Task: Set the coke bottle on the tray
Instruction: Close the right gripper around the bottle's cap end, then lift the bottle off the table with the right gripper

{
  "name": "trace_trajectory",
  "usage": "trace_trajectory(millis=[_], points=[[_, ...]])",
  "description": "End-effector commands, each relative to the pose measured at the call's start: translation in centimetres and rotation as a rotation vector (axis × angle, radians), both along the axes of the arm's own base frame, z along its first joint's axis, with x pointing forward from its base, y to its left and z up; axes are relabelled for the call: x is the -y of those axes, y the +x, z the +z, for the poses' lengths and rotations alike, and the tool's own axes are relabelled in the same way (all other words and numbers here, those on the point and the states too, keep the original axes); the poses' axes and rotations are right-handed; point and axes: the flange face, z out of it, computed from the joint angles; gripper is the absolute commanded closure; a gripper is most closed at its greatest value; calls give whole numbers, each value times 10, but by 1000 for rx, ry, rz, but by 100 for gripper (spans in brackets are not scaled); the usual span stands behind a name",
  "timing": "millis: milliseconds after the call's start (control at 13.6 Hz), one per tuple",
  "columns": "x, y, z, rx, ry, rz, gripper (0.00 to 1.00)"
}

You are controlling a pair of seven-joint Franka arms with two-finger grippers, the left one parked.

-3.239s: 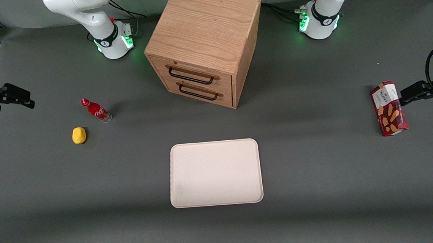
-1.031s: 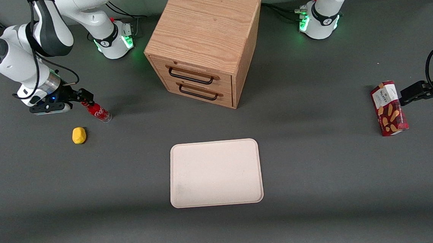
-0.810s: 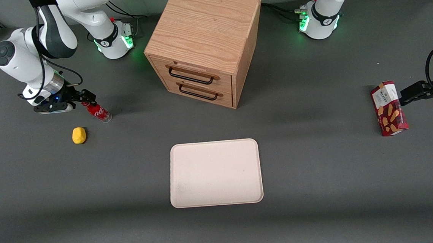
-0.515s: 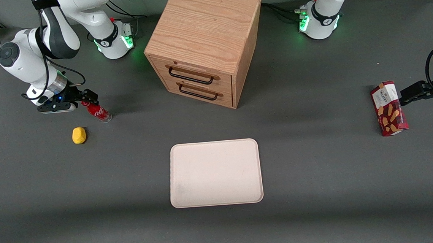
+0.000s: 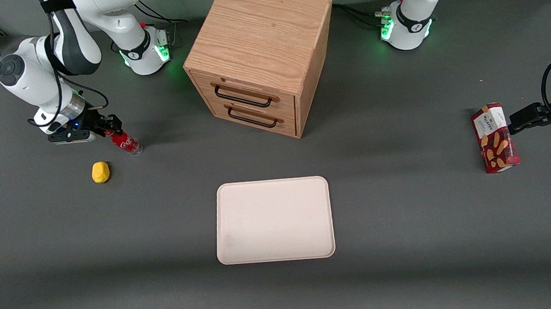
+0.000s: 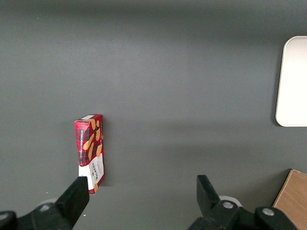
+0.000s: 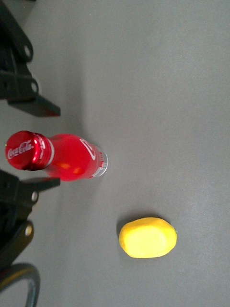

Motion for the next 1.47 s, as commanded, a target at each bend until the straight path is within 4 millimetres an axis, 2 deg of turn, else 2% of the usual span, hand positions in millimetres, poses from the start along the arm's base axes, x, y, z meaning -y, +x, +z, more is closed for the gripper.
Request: trace_trajectory(millis=[0, 221, 368, 442, 589, 957, 1031, 1104, 1178, 1399], points=[[-1, 2, 2, -7, 7, -8, 100], [-1, 2, 2, -13, 6, -4, 100], [1, 12, 18, -28, 4, -3, 100], [2, 20, 33, -37, 4, 0, 100], [6, 38, 71, -47, 4, 0, 100], [13, 83, 199, -106, -9, 9, 100], [15, 88, 231, -115, -13, 7, 100], [15, 91, 252, -127, -16, 6, 100], [15, 94, 274, -136, -19, 6, 100], [13, 111, 315, -161, -25, 25, 100]])
